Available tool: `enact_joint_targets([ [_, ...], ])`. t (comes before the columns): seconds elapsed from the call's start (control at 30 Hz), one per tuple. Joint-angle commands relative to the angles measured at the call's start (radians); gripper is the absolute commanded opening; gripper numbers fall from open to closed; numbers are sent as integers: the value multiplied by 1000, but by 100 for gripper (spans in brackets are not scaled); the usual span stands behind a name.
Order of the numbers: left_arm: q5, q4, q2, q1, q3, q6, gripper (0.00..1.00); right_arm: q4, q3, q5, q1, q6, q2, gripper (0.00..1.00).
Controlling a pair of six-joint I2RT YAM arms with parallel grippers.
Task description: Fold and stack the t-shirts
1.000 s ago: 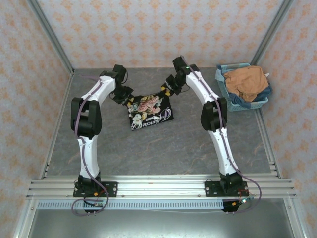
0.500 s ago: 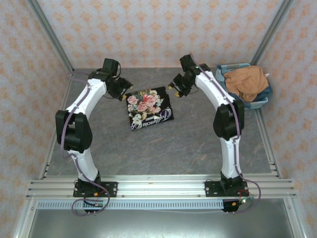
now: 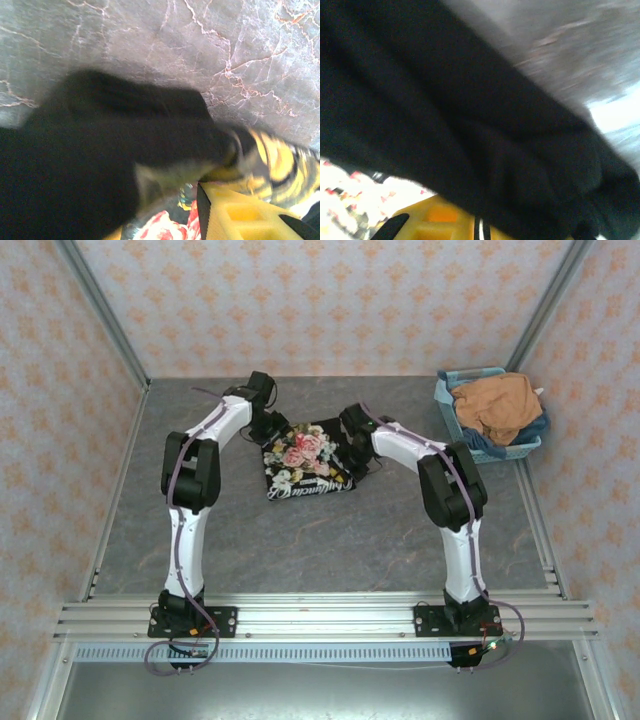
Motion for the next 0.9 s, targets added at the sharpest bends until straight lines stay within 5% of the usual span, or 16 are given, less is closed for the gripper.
enact_joint_targets([
  [0.0, -34, -54, 50, 11, 53, 40, 43, 35, -107, 22, -12, 24, -11, 16],
  [0.27, -43, -81, 101, 10, 126, 64, 43, 135, -190, -32, -15, 66, -30, 18],
  [0.47, -191, -88, -181, -34, 51, 54, 54, 156, -132, -11, -43, 18, -203, 38],
  [0.67, -193, 63, -511, -221, -339, -203, 54, 178, -270, 10, -175, 21, -451, 49],
  [0.87, -258, 364, -572, -458, -594, -608, 55, 148, -394, -32, -277, -63, -621, 54],
])
